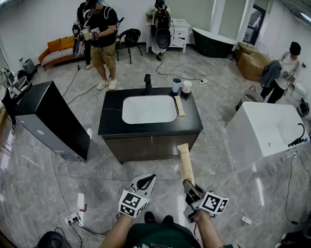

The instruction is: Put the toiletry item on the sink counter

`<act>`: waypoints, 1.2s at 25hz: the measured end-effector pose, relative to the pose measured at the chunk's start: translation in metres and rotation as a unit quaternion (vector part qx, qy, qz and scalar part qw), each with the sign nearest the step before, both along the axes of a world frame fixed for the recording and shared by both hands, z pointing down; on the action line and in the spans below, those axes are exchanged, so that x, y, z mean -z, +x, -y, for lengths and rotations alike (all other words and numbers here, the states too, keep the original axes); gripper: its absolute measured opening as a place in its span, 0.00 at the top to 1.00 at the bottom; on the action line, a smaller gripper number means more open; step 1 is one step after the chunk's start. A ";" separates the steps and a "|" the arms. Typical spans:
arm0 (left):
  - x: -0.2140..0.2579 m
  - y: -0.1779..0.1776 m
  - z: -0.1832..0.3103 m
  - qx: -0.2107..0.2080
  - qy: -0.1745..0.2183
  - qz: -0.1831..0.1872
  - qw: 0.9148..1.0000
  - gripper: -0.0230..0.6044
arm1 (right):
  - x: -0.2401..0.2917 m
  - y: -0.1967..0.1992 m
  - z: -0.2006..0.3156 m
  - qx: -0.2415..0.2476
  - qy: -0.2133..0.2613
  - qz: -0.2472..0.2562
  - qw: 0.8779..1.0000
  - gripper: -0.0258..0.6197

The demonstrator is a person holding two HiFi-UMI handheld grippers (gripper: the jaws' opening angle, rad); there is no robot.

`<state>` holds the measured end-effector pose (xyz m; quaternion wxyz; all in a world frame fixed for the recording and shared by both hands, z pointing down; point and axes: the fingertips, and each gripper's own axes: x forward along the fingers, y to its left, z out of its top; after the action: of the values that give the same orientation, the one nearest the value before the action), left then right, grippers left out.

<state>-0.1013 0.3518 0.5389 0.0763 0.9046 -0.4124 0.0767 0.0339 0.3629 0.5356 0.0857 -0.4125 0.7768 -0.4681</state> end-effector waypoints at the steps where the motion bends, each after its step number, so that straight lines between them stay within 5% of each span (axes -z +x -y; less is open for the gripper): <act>1: 0.000 0.000 0.001 0.000 0.000 -0.001 1.000 0.95 | 0.001 0.001 0.001 -0.004 0.007 -0.003 1.000 0.87; 13: -0.009 -0.004 0.005 -0.006 -0.008 0.002 1.000 0.95 | -0.011 -0.004 0.004 0.003 0.015 -0.039 0.999 0.87; 30: -0.014 -0.033 0.008 -0.013 -0.018 -0.005 1.000 0.95 | -0.013 -0.034 0.009 0.006 0.012 -0.023 1.000 0.87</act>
<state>-0.1345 0.3434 0.5528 0.0939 0.9087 -0.3987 0.0812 0.0003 0.3540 0.5485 0.0702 -0.4172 0.7865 -0.4499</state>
